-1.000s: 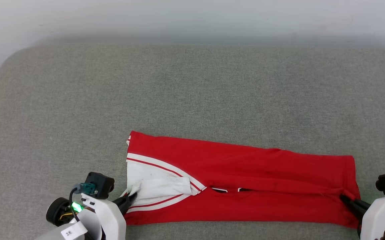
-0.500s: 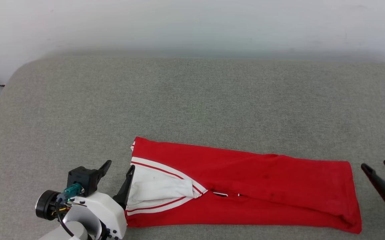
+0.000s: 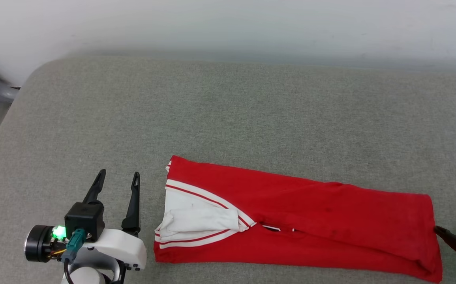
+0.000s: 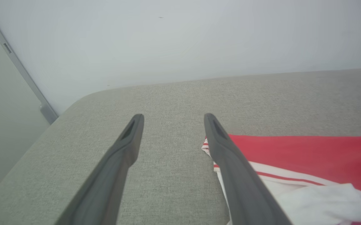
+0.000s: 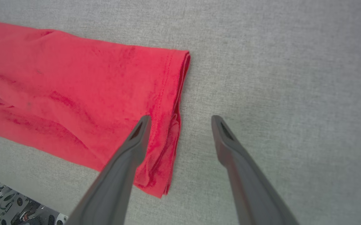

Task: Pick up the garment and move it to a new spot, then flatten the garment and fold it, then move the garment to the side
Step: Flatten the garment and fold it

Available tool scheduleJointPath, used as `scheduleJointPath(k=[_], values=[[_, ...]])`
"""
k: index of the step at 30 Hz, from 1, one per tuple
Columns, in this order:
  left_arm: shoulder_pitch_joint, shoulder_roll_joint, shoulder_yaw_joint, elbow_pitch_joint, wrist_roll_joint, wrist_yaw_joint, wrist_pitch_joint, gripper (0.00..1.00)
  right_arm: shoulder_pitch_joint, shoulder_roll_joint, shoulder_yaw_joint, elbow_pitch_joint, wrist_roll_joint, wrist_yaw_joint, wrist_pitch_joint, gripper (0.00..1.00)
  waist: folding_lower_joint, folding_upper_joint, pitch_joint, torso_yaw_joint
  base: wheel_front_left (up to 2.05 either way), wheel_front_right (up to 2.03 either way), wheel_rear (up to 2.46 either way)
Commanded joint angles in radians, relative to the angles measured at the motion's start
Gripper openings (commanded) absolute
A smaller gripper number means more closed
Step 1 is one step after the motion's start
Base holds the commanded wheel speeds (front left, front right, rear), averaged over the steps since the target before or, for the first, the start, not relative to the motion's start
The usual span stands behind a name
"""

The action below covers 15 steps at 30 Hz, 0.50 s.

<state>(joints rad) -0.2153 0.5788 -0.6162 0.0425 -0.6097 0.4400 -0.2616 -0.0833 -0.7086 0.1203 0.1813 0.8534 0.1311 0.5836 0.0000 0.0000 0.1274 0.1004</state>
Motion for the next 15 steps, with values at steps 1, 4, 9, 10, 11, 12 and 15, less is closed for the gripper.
scheduleJointPath(k=[1,4,9,10,11,12,15], values=[[0.021,-0.02,0.024,-0.005,0.036,-0.004,-0.004,1.0,-0.02,0.012,0.007,0.017,0.008,-0.001,0.01,1.0,0.0,0.0,0.015,0.013,0.0,0.0,0.0],[0.049,-0.063,0.079,-0.011,0.094,-0.026,-0.004,1.0,-0.037,0.024,0.024,0.051,0.015,-0.001,0.02,1.0,0.0,0.0,0.031,0.032,0.0,0.0,0.0],[0.083,-0.125,0.163,-0.01,0.177,-0.067,-0.004,1.0,-0.061,0.038,0.059,0.104,0.022,-0.001,0.012,1.0,0.0,0.0,0.057,0.062,0.0,0.0,0.0],[0.09,-0.136,0.178,-0.006,0.193,-0.073,-0.004,1.0,-0.063,0.043,0.069,0.112,0.027,-0.001,0.009,1.0,0.0,0.0,0.061,0.068,0.0,0.0,0.0],[0.094,-0.146,0.191,-0.005,0.208,-0.081,-0.004,1.0,-0.063,0.048,0.085,0.12,0.029,-0.001,0.009,1.0,0.0,0.0,0.064,0.072,0.0,0.0,0.0],[0.099,-0.156,0.204,-0.005,0.222,-0.09,-0.004,1.0,-0.063,0.054,0.1,0.124,0.035,-0.001,0.007,1.0,0.0,0.0,0.067,0.075,0.0,0.0,0.0],[0.115,-0.184,0.24,0.0,0.259,-0.117,-0.004,1.0,-0.072,0.078,0.144,0.123,0.053,0.001,-0.012,1.0,0.0,0.0,0.071,0.082,0.0,0.0,0.0]])
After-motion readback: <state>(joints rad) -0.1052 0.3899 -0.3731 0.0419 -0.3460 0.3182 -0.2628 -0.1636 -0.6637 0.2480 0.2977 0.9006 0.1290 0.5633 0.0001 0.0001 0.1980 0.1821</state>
